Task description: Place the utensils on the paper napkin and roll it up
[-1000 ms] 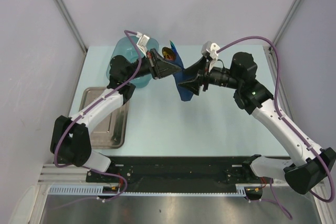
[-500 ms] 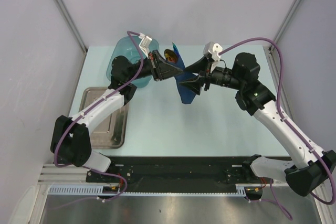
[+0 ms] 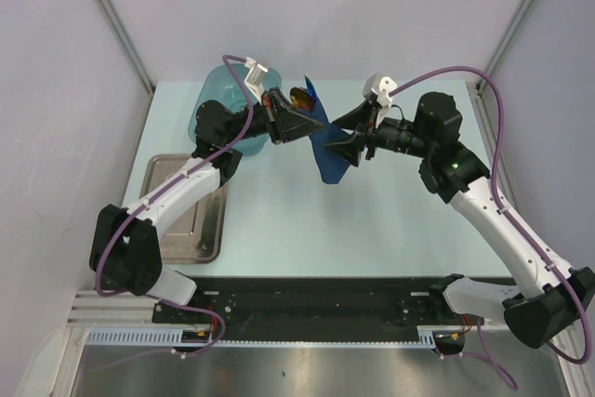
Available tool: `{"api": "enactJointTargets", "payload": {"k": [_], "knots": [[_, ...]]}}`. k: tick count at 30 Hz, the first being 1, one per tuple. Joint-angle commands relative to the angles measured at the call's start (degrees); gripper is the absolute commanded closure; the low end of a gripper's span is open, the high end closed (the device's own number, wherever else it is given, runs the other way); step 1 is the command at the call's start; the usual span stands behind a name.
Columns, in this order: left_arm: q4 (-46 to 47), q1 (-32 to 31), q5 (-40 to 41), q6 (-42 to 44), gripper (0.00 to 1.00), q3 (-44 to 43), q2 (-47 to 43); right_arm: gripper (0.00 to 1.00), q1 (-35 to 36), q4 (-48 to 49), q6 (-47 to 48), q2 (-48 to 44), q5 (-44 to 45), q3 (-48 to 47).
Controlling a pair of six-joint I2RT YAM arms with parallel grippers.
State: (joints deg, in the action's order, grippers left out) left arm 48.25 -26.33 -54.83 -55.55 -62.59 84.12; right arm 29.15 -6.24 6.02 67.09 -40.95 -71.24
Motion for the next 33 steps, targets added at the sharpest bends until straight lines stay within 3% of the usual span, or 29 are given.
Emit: {"api": "enactJointTargets", "payload": {"k": [1,7,13,19,33], "knots": [[0.97,-0.04,1.65,0.09,1.00,-2.71,-1.15,0.32,-1.02,-0.35,-0.57,-1.61,1.48,-0.91],[0.27,0.75,3.41,-0.88,1.00,-3.42,-0.36,0.26,-4.27,-2.28,-1.89,-2.84,5.52,-3.72],[-4.56,3.12,8.42,-1.05,1.00,-5.87,1.22,0.27,-6.29,-4.39,-8.11,-2.84,6.15,-8.91],[-5.36,3.56,9.04,-1.75,1.00,-8.78,2.63,0.26,-4.63,-2.55,-12.79,-2.84,5.09,-6.81],[-2.46,3.56,7.72,-3.60,1.00,-8.34,0.35,0.26,-0.06,4.48,-9.19,1.37,5.27,-1.80]]}}
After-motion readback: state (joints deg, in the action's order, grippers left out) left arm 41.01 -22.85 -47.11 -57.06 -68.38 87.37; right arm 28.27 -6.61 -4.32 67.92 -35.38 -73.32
